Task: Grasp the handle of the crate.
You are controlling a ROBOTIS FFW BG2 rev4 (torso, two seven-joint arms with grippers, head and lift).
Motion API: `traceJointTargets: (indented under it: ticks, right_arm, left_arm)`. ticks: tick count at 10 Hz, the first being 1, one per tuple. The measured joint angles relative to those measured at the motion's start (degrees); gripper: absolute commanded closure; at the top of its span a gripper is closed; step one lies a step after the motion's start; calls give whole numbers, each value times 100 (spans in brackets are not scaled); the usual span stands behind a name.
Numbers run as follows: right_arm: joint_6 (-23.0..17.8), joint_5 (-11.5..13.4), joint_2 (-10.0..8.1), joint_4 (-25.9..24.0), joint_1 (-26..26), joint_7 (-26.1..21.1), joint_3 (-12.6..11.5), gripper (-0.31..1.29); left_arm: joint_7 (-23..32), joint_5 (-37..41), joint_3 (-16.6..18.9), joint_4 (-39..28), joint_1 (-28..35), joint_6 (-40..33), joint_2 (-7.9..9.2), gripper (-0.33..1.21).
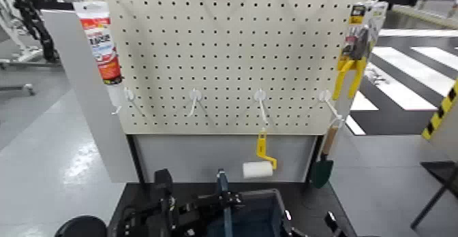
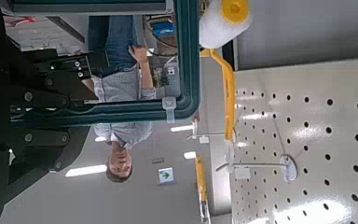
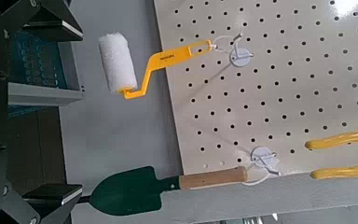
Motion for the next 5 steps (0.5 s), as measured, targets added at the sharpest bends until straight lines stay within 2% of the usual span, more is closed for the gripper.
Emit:
traceJointTargets:
  ticks: [3, 5]
  right_arm:
    - [-11, 2, -7, 0, -2, 0, -8, 15]
    - [-15, 27, -10, 8, -12, 0, -20, 15]
  left_arm:
    - [312, 306, 8, -412, 221, 49, 20, 118]
    - [415, 535, -132, -632, 278, 72, 85, 118]
